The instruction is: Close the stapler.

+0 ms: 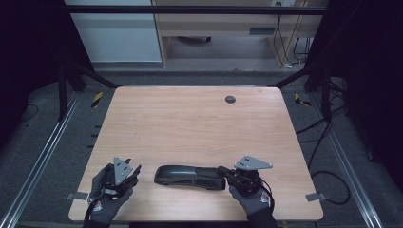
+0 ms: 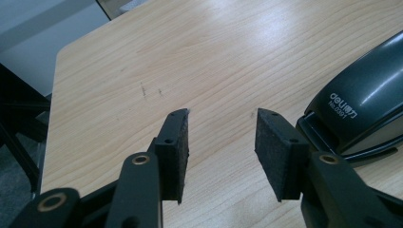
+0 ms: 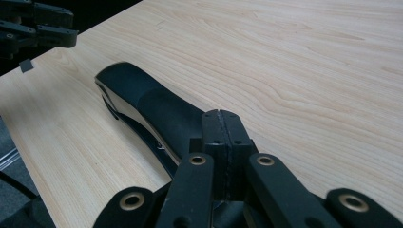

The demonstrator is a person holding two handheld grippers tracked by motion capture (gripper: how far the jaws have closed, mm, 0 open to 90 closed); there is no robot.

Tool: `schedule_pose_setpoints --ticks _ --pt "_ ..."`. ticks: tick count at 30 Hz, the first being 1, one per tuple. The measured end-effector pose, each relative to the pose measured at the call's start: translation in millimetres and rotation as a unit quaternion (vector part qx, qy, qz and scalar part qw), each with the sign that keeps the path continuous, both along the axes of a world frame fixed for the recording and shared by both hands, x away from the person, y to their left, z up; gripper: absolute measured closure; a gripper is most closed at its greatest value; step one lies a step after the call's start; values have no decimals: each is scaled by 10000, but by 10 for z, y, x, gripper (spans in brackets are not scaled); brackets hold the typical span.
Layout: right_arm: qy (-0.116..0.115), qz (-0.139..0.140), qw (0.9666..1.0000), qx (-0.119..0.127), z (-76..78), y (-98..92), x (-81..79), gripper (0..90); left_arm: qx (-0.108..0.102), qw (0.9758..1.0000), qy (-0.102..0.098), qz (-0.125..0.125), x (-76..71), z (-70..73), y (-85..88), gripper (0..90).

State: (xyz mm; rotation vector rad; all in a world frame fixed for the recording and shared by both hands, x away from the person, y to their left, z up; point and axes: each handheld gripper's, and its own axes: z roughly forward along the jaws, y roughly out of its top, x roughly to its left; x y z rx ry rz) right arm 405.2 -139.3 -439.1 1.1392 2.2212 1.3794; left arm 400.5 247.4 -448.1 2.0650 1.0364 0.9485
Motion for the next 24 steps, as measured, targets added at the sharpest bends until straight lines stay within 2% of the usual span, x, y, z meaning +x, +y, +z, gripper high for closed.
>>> schedule_pose_setpoints --ticks 4,9,11,24 --pt "0 -23 10000 -20 -16 5 1 900 -14 10000 -59 26 -16 -14 24 559" --pt "145 -78 9998 -105 -65 15 8 900 -49 10000 18 37 -6 -39 35 543" --pt "72 -77 9997 -203 -86 26 3 900 -49 10000 33 57 -1 -45 39 537" --pt "41 -154 9997 -203 -92 49 -13 900 -196 9995 46 225 12 -39 87 504"
